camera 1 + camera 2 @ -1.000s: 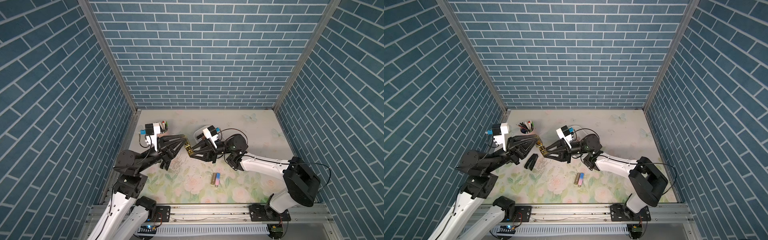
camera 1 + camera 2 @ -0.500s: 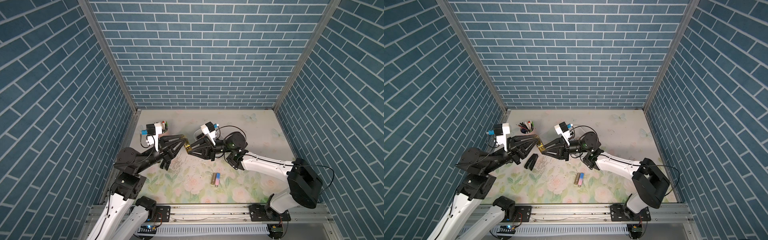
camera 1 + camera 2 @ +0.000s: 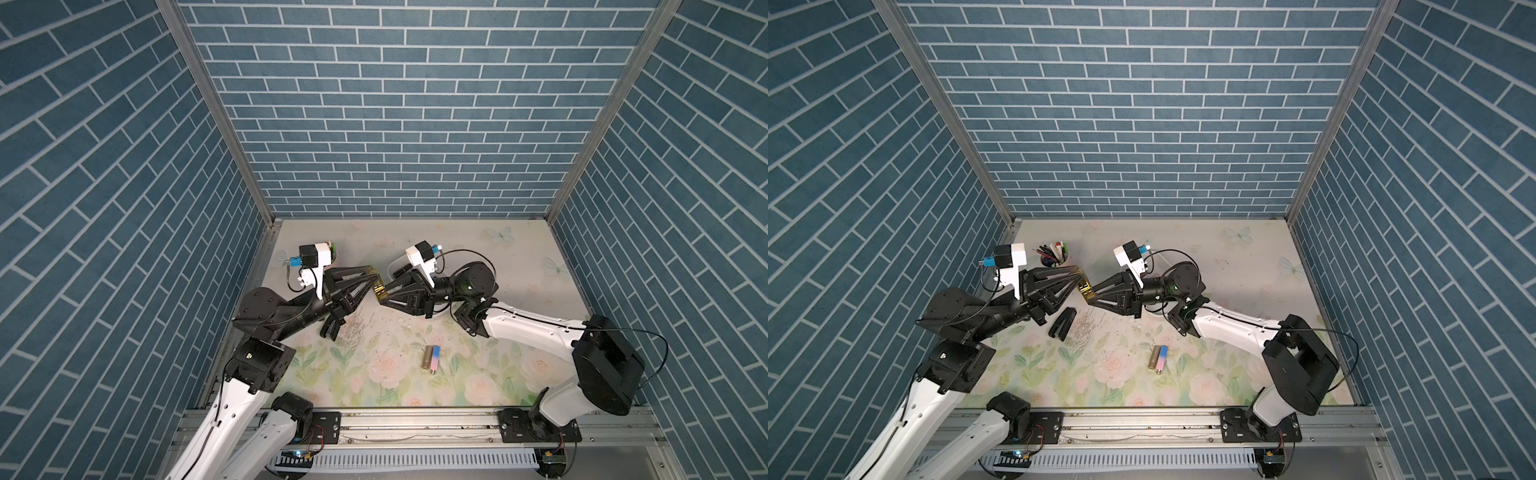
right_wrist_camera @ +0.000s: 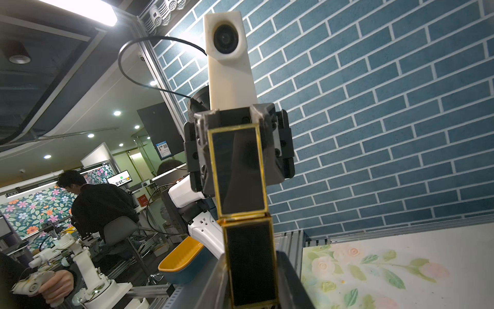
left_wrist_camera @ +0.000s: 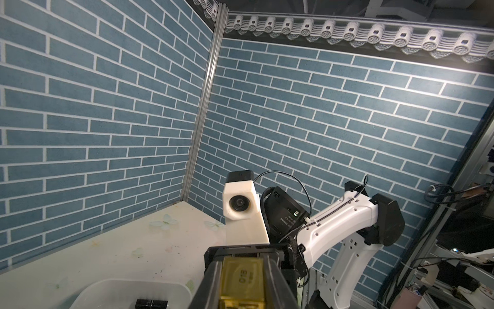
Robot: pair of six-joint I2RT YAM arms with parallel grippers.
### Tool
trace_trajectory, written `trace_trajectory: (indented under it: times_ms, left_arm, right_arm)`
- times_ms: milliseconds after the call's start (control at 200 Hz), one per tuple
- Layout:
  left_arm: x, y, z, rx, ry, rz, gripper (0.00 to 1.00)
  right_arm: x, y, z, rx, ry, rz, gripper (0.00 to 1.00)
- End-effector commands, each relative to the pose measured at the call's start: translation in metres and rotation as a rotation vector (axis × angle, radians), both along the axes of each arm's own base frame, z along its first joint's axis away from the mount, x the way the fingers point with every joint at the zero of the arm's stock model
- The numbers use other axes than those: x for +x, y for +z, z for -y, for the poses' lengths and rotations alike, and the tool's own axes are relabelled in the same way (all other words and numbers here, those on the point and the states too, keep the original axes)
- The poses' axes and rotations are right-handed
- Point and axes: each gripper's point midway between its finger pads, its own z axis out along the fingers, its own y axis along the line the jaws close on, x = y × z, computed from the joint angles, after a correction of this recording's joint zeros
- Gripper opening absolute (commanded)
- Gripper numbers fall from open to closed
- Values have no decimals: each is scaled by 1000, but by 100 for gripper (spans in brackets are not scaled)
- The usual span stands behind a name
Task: Put the lipstick into the storage box
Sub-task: Adjust the lipstick.
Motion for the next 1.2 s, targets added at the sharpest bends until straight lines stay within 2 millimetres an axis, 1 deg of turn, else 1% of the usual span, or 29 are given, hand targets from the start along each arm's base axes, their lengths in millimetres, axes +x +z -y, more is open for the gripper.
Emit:
trace_trajectory:
  times_ms: [0, 80, 115, 205, 360, 480, 595, 740, 825, 865, 880, 890, 905, 940, 955, 970, 1005, 1070, 1100, 1195]
  left_arm:
    - [-7, -65, 15, 169, -111, -192, 9]
    - [-6, -66, 14, 184, -106, -197, 8]
    - [-6, -65, 14, 173, -107, -195, 8]
    - [-5, -61, 15, 130, -105, -195, 7]
    - [-1, -55, 16, 86, -103, -193, 7]
    - [-2, -59, 18, 99, -121, -205, 7]
    - [-2, -66, 20, 106, -131, -224, 7]
    - [0, -70, 22, 106, -136, -234, 7]
    - [1, -70, 23, 116, -131, -232, 6]
    - [1, -66, 21, 115, -120, -221, 8]
    - [1, -64, 20, 113, -111, -215, 10]
    - [2, -63, 20, 112, -106, -212, 14]
    - [2, -61, 19, 111, -98, -207, 24]
    - [3, -56, 17, 105, -77, -195, 48]
    - [4, -54, 16, 103, -65, -190, 56]
    - [5, -52, 14, 102, -56, -185, 62]
    - [6, -47, 12, 100, -37, -174, 70]
    - [9, -41, 10, 98, -12, -163, 93]
    - [10, -39, 10, 97, -10, -160, 100]
    - [11, -31, 10, 89, -3, -147, 100]
  right_arm:
    - [8, 63, 16, 176, -101, 129, 0]
    - [9, 64, 19, 179, -110, 169, 0]
    - [10, 68, 24, 216, -136, 184, 0]
    - [3, 80, 40, 349, -174, 248, 0]
    - [2, 83, 52, 462, -240, 314, 0]
    - [6, 85, 50, 467, -253, 316, 0]
    - [9, 92, 50, 483, -272, 316, 0]
    - [13, 101, 45, 473, -263, 316, 0]
    - [16, 98, 39, 428, -259, 312, 0]
    - [19, 95, 36, 401, -272, 308, 0]
    - [21, 93, 35, 391, -277, 307, 0]
    - [22, 92, 34, 384, -282, 306, 0]
    - [23, 91, 33, 373, -285, 305, 0]
    - [26, 86, 31, 348, -294, 300, 0]
    - [27, 85, 31, 339, -298, 297, 0]
    - [28, 83, 30, 331, -301, 295, 0]
    - [30, 77, 29, 312, -307, 288, 0]
    - [31, 69, 29, 292, -316, 272, 0]
    - [32, 66, 29, 282, -320, 266, 0]
    - [37, 56, 32, 248, -351, 248, 0]
